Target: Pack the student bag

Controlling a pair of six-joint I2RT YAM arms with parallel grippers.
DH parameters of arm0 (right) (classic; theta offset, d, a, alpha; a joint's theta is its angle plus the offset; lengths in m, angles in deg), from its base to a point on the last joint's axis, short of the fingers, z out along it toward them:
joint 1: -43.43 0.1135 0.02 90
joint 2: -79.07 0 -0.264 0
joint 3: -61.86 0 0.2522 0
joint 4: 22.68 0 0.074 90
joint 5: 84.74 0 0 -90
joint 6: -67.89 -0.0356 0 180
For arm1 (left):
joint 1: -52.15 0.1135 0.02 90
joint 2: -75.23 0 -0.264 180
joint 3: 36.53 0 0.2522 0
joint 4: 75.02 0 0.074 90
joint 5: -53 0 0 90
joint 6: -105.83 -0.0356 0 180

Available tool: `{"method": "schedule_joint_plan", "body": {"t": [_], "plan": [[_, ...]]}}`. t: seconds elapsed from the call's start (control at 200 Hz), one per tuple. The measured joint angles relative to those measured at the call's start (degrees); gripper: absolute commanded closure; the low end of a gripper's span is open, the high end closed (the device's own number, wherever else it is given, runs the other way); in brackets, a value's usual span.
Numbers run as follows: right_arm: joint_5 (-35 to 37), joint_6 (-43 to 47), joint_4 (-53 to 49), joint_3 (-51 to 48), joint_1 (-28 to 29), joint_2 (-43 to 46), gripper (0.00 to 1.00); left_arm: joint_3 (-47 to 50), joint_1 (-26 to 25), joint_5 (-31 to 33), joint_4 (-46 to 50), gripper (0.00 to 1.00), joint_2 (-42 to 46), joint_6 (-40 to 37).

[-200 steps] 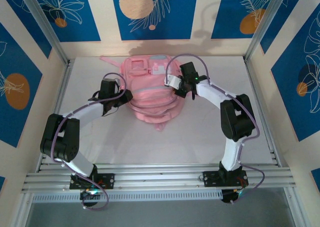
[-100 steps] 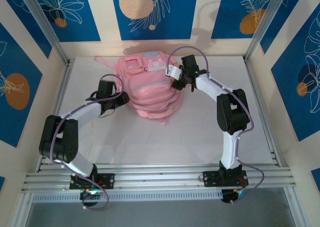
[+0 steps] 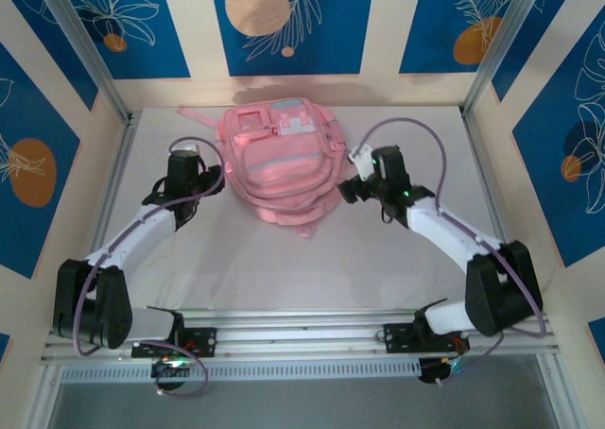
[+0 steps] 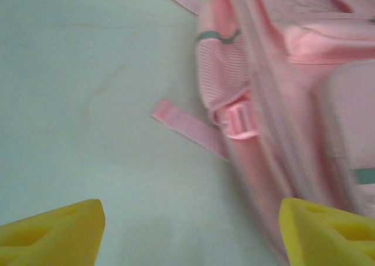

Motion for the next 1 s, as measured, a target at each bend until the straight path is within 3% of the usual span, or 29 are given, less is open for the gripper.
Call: {"method": "schedule_joint_plan", "body": {"t": [0.255, 0.415, 0.59, 0.78, 1.0], "plan": [[0.68, -12.04, 20.22, -23.3, -9.73, 6.16, 0.01, 15.08, 0.24, 12.94, -13.14, 0.15, 2.89, -9.2], [1.03, -13.27, 33.03, -26.38, -11.1, 0.94, 0.01, 24.0, 0.39, 15.93, -29.59, 0.15, -0.22, -14.86], [0.35, -12.9, 44.96, -26.4, -12.28, -5.75, 0.01, 30.12, 2.47, 13.4, -49.07, 0.15, -6.6, -18.23], [-4.07, -15.04, 48.98, -25.88, -17.68, -9.99, 0.01, 30.36, 2.97, 6.32, -61.37, 0.1, -12.26, -21.22], [-8.15, -16.59, 48.48, -24.87, -19.74, -10.32, 0.01, 31.34, 2.97, 2.62, -65.79, 0.01, -13.88, -22.73]]}}
